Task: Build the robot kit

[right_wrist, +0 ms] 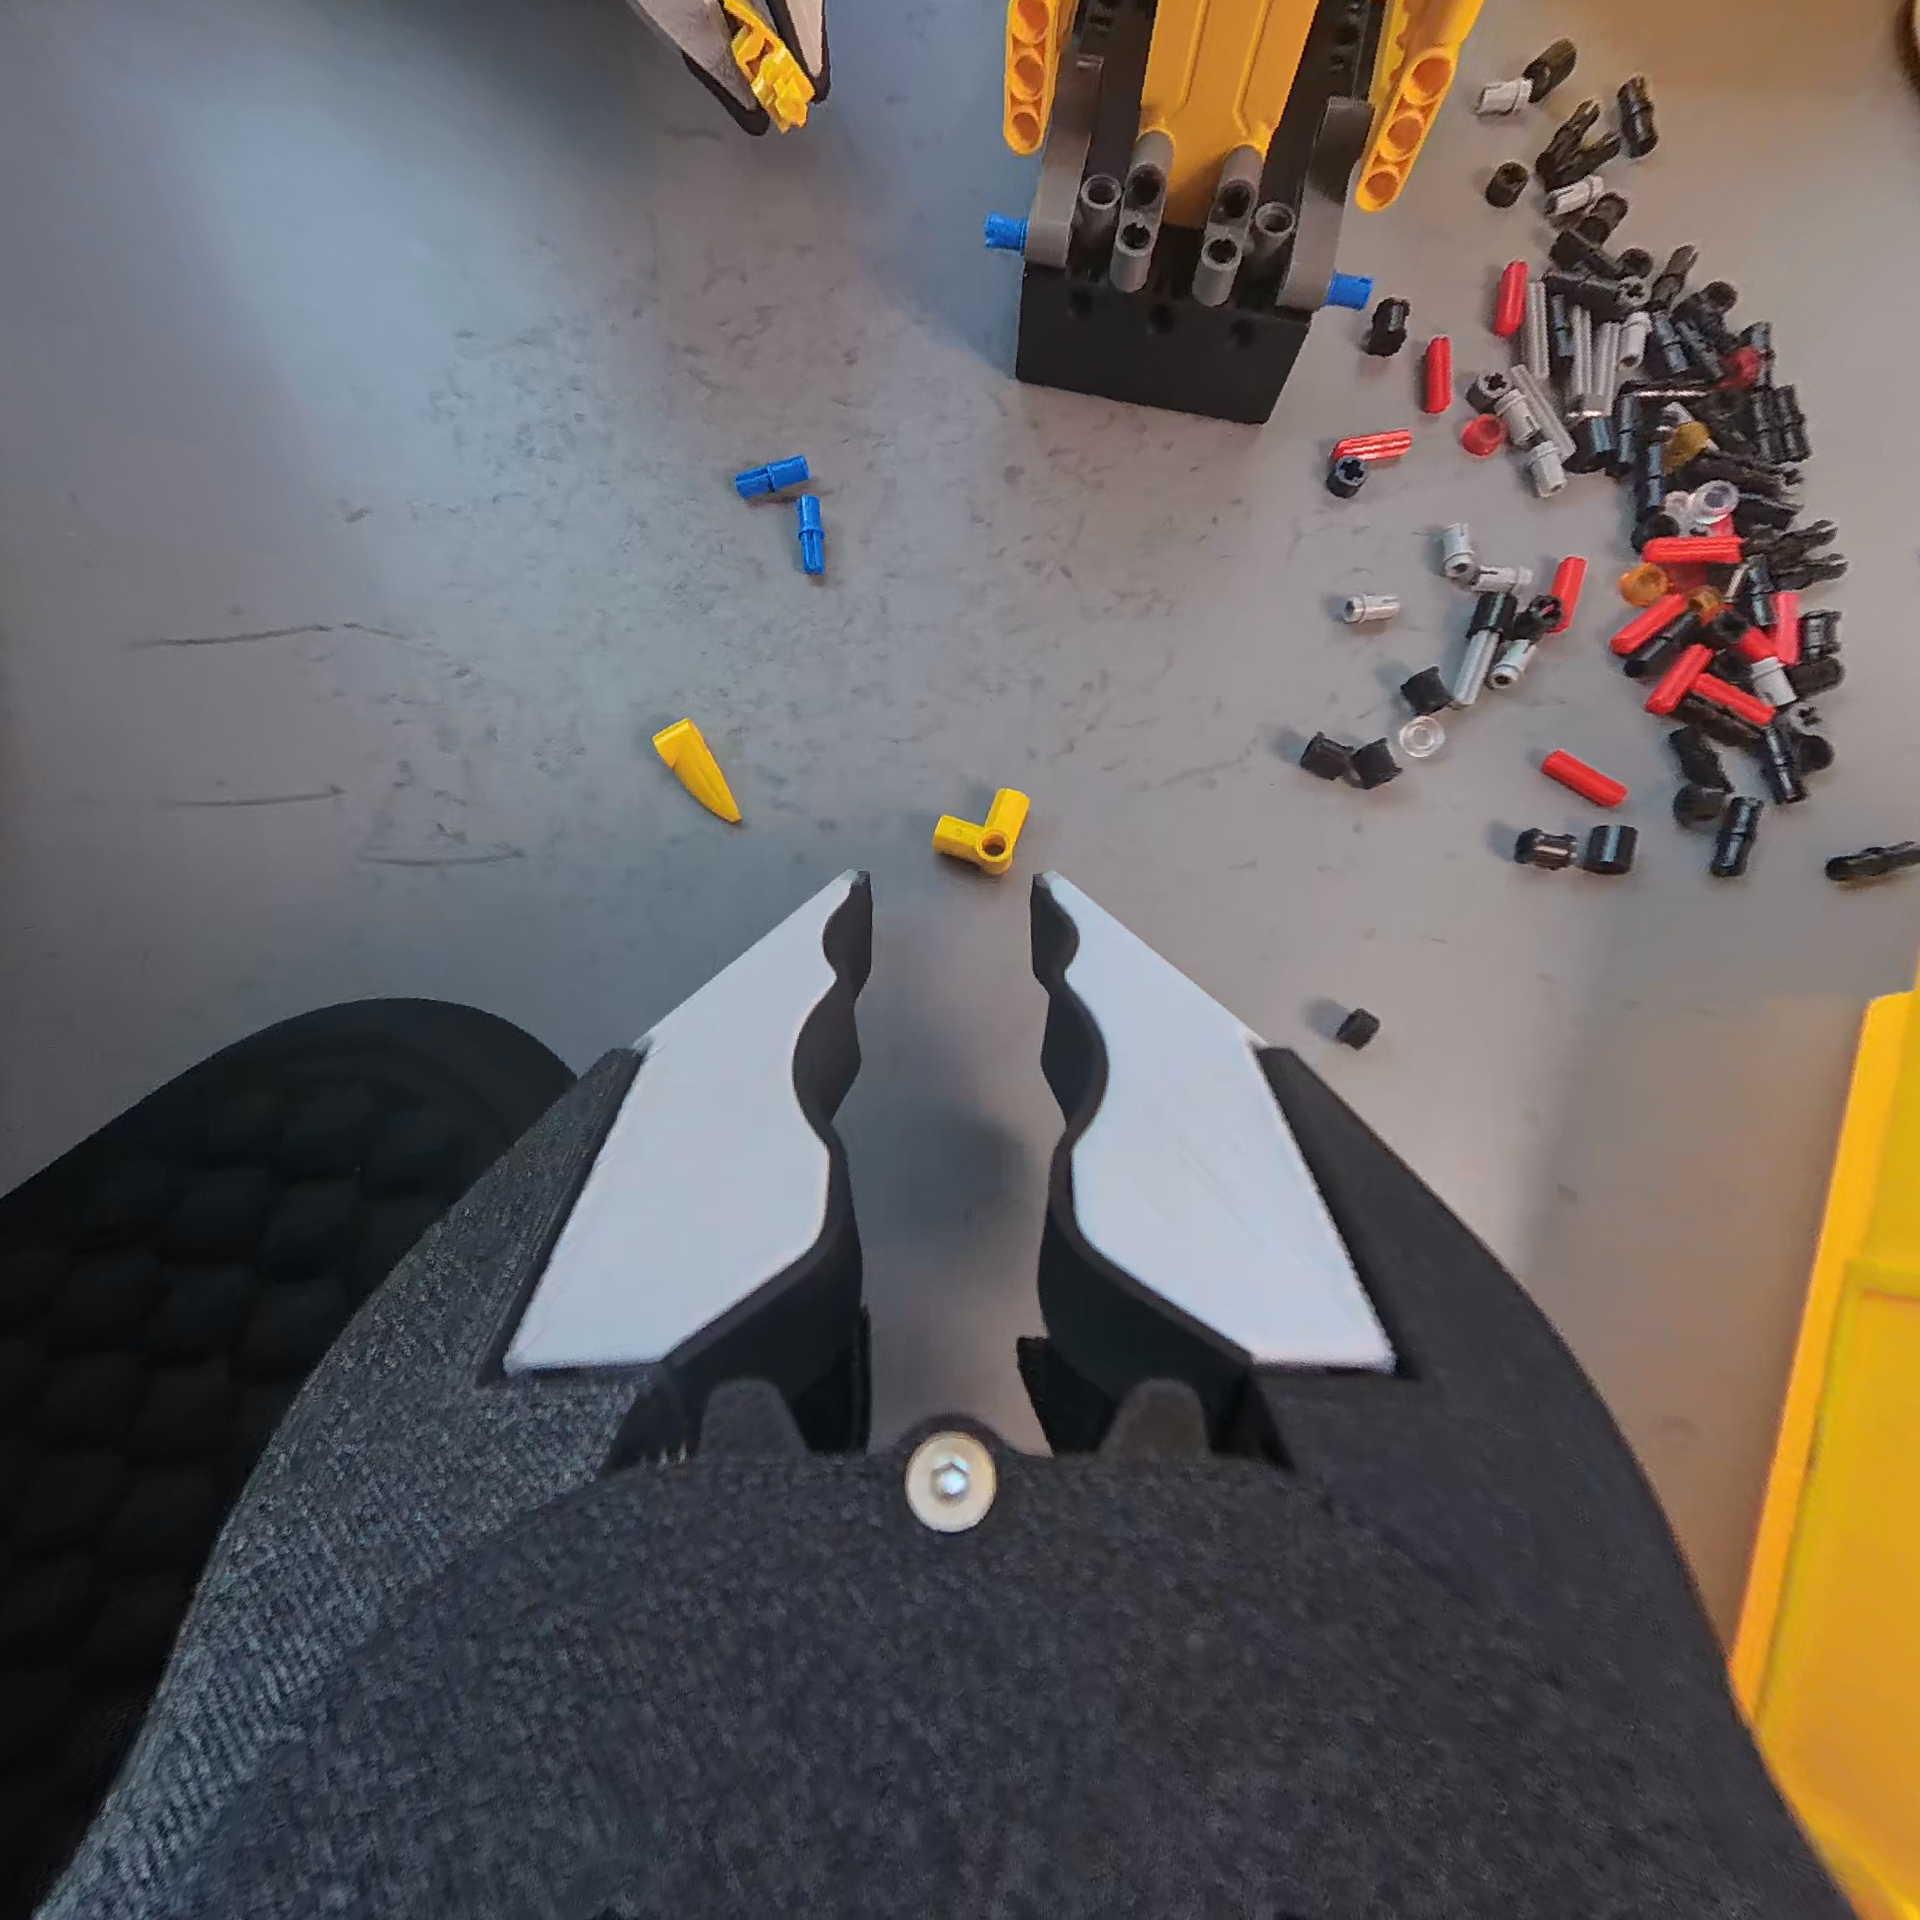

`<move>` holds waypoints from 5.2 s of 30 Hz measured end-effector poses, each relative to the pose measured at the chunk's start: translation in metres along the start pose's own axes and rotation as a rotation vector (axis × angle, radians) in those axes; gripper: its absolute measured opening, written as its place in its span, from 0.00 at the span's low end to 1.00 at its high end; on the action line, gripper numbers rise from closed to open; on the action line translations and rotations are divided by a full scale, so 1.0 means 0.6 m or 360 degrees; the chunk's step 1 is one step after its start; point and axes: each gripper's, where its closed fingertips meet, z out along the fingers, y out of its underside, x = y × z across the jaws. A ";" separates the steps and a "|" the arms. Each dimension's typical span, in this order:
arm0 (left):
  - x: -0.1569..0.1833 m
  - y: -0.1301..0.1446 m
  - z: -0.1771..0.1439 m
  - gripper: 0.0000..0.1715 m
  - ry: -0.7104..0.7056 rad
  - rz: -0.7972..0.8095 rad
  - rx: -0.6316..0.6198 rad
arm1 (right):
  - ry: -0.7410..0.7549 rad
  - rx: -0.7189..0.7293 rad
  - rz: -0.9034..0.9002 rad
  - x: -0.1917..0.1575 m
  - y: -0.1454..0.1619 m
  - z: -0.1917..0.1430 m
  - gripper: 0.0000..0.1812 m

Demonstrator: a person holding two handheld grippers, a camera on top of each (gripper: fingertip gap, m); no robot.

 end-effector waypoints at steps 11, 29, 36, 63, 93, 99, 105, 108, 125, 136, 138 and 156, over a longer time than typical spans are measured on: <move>0.016 0.016 0.007 0.04 0.0102 -0.0002 -0.0093 | 0.0027 0.0015 0.0012 0.003 -0.012 0.026 0.09; 0.085 0.045 0.017 0.05 0.0473 -0.0125 -0.0319 | -0.0124 0.0129 -0.0515 -0.125 -0.104 0.105 0.09; 0.086 0.040 0.013 0.09 0.0495 -0.0139 -0.0289 | -0.0096 0.0142 -0.0498 -0.119 -0.104 0.103 0.09; 0.065 -0.064 -0.006 0.05 0.0721 -0.0811 0.0261 | 0.0343 0.0660 -0.0859 -0.107 -0.197 0.043 0.09; 0.041 -0.072 -0.022 0.00 0.0597 -0.0729 0.0353 | 0.0152 0.0794 -0.0430 -0.079 -0.192 0.016 0.09; 0.034 -0.041 -0.009 0.00 0.0471 -0.0606 0.0194 | -0.0258 0.0193 -0.0375 -0.119 -0.086 0.046 0.11; 0.044 -0.034 -0.003 0.02 0.0468 -0.0525 0.0135 | -0.0378 -0.0001 -0.0408 -0.158 -0.070 0.081 0.12; 0.052 -0.035 -0.003 0.03 0.0504 -0.0508 0.0128 | -0.0362 0.0002 -0.0448 -0.160 -0.073 0.083 0.08; 0.074 -0.091 -0.013 0.04 0.0856 -0.1014 0.0357 | 0.0350 0.0540 -0.0946 -0.118 -0.193 0.028 0.08; 0.064 -0.131 -0.049 0.03 0.0627 -0.0500 0.0657 | -0.0172 0.0989 -0.0126 -0.112 -0.229 -0.019 0.10; 0.069 -0.137 -0.053 0.03 0.0593 -0.0411 0.0687 | -0.0206 0.1018 -0.0098 -0.116 -0.233 -0.020 0.08; 0.062 -0.027 -0.033 0.11 0.0462 -0.0163 0.0079 | -0.0191 0.1074 -0.0048 -0.079 -0.211 -0.031 0.04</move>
